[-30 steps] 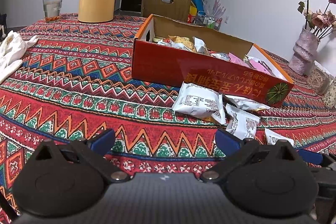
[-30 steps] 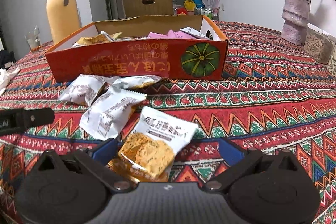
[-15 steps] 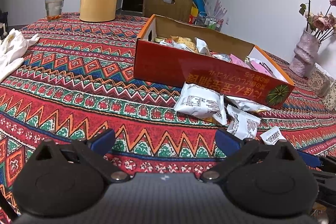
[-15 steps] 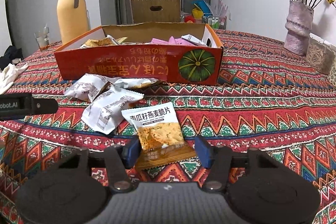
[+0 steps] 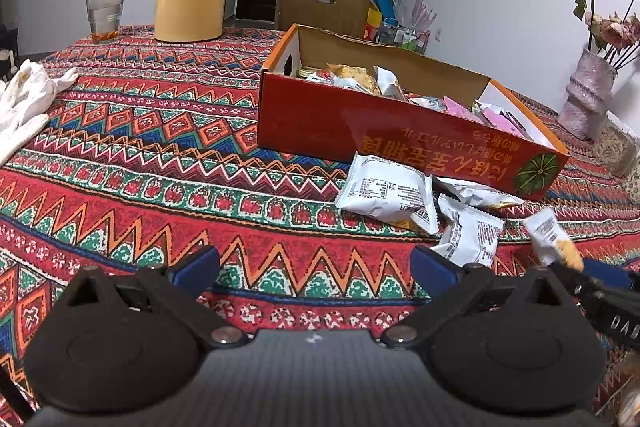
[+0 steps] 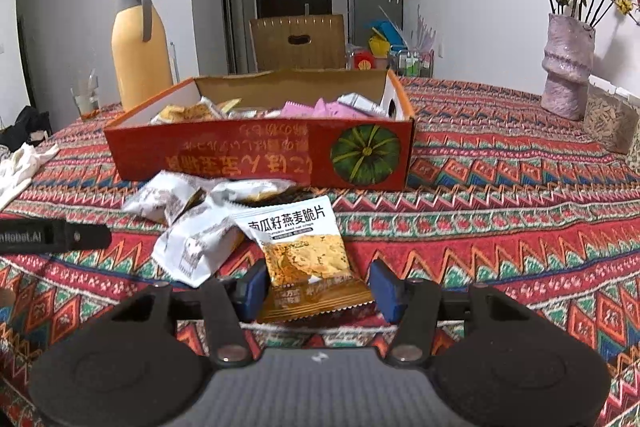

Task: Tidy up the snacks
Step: 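Grasp the pumpkin-seed cracker packet with the right tool while the left tool grasps a white packet, then carry both packets over the box and open both tools to drop them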

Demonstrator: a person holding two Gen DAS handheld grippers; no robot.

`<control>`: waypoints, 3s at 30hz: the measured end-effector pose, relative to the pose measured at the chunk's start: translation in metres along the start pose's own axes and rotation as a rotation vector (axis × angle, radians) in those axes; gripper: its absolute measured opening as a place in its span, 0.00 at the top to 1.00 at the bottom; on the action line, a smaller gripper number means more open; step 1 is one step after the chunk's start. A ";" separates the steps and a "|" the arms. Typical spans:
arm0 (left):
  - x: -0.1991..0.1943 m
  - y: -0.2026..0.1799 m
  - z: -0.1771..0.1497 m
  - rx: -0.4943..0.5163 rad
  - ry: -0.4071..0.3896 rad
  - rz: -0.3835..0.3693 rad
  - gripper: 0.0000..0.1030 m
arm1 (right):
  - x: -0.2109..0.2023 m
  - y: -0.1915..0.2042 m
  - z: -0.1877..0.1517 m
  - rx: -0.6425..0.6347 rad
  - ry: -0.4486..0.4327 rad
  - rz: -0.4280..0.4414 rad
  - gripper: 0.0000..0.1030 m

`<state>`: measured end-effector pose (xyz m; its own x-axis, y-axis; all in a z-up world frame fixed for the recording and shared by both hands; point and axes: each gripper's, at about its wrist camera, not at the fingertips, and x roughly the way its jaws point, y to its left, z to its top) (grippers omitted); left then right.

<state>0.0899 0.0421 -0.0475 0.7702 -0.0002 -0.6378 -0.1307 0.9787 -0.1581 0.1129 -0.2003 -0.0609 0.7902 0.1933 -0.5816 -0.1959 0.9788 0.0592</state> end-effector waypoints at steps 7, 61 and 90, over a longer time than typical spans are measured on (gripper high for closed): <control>-0.004 -0.006 0.002 0.026 -0.010 0.041 0.00 | 0.002 -0.013 0.011 0.008 -0.049 0.017 0.48; 0.035 -0.119 0.012 0.165 0.093 -0.007 0.58 | 0.000 -0.050 0.016 0.102 -0.200 0.123 0.48; -0.019 -0.084 0.102 0.068 -0.165 -0.042 0.58 | -0.012 -0.016 0.089 0.027 -0.328 0.067 0.48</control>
<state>0.1502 -0.0191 0.0552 0.8668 -0.0127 -0.4986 -0.0583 0.9902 -0.1267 0.1582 -0.2127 0.0171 0.9216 0.2646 -0.2840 -0.2420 0.9637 0.1124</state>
